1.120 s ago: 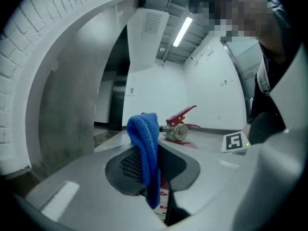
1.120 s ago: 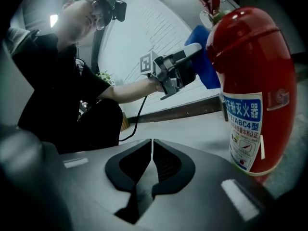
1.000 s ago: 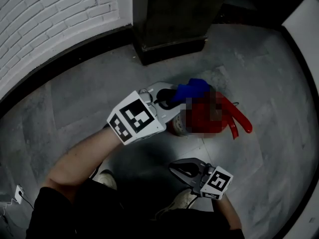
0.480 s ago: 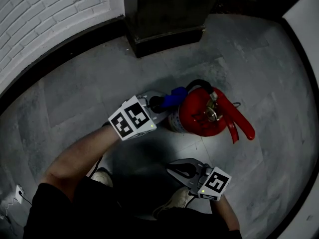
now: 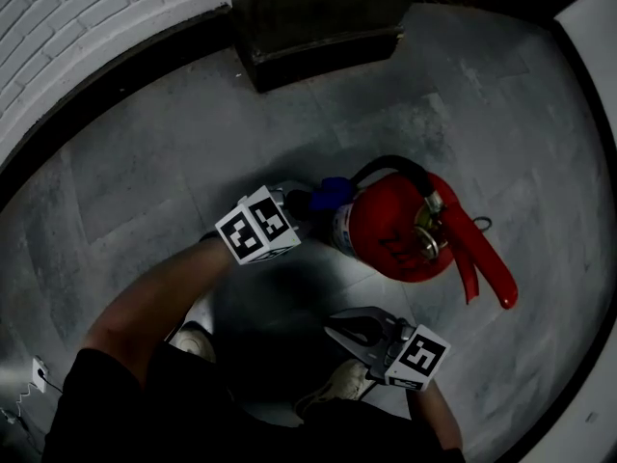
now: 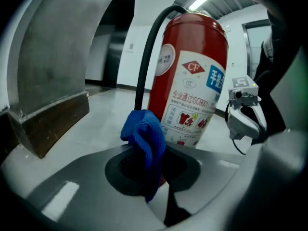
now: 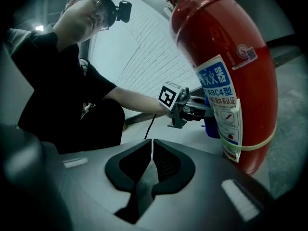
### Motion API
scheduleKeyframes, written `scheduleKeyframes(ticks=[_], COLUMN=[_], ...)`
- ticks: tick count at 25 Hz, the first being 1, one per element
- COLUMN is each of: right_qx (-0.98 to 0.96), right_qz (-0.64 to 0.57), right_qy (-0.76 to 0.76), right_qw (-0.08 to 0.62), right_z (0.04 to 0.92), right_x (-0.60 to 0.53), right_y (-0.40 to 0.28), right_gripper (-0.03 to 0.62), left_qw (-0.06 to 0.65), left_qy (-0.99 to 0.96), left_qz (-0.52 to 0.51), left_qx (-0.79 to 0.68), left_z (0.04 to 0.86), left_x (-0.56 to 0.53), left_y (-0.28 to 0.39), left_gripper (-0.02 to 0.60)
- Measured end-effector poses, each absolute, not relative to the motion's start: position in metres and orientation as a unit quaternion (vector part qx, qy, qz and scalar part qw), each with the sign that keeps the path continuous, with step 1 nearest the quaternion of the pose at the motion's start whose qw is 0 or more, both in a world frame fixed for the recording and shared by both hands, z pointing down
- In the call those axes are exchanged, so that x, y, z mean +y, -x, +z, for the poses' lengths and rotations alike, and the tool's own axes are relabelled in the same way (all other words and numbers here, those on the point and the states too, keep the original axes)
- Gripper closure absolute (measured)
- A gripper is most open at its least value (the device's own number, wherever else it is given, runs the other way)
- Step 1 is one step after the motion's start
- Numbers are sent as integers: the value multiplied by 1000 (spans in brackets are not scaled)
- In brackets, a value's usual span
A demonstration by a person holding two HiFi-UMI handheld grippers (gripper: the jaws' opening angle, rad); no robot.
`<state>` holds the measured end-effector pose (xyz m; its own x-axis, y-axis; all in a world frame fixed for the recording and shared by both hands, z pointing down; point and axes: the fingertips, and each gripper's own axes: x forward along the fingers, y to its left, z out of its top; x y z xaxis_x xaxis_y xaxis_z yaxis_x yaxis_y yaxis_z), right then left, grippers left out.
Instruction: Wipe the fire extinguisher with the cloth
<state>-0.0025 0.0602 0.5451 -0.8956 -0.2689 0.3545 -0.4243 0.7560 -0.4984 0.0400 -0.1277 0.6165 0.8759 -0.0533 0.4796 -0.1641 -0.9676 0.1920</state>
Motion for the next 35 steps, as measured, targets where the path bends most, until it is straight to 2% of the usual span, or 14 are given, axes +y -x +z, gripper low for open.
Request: scheduleKeyframes(ticks=[6,12,18,25,35], right_qx=[-921,-917,-913,-912,-906], right_qz=[313,322,325,325,328], right_qy=[-196,-197,-207,-211,-230], right_qw=[126,128,132,133,133], right_z=[551,553,555,557,553], right_x=[55,54,57,60,65], right_y=[-3,-7,-13,-18,-29], right_gripper=[580,580,580,580,582], left_qw=[194,224,326,290,326], left_qy=[-958,-952,-920,-908,-876], left_qz=[203,194,170,263,311], left_qx=[-60,-78,-137,-151,-174], left_z=[630,644,670,705,741], left_x=[-137,-143,-156,-146,-151], left_y=[-42,-44,-44,-50,-37], left_gripper=[532,532,534,537,537])
